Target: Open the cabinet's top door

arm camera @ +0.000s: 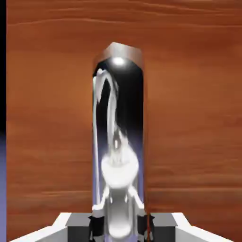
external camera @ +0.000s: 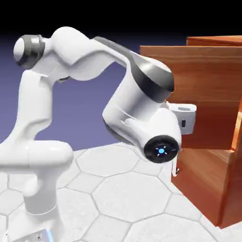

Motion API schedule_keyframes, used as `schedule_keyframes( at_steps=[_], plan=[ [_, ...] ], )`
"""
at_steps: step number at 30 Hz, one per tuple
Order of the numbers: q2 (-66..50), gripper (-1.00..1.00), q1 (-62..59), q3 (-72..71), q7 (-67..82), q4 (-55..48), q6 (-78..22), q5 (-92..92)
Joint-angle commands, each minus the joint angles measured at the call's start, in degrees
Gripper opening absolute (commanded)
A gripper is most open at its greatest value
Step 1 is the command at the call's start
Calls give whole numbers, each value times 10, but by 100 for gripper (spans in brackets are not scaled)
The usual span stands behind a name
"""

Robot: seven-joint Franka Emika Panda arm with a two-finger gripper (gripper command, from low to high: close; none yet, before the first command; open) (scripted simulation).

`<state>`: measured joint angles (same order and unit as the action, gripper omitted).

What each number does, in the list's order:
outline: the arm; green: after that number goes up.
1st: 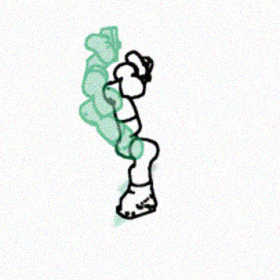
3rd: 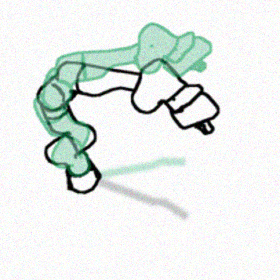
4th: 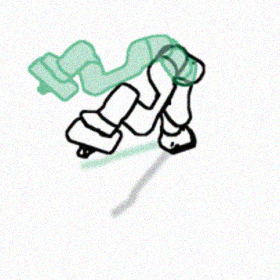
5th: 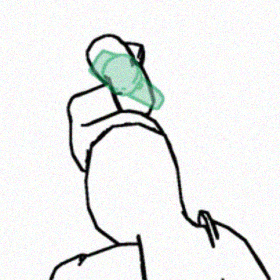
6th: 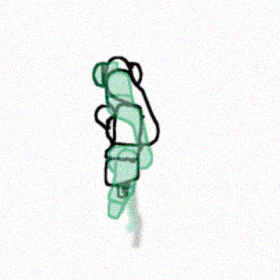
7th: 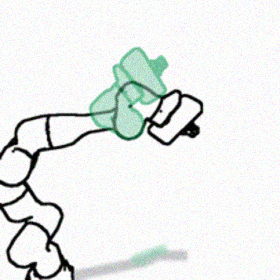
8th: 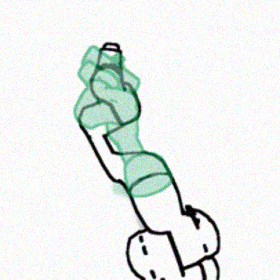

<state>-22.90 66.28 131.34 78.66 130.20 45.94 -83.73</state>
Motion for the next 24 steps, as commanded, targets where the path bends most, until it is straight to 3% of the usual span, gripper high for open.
schedule_keyframes(
  at_steps=[1, 10, 21, 22, 24],
  plan=[
    [21, -100, -6, -8, 4, -16, 1, 17],
    [208, -100, -17, -66, 0, -141, 33, 153],
    [430, -100, 69, -68, -69, -309, 40, 293],
    [430, 100, 69, -68, -69, -309, 40, 293],
    [451, 100, 76, -64, -80, -331, 38, 300]
  ],
)
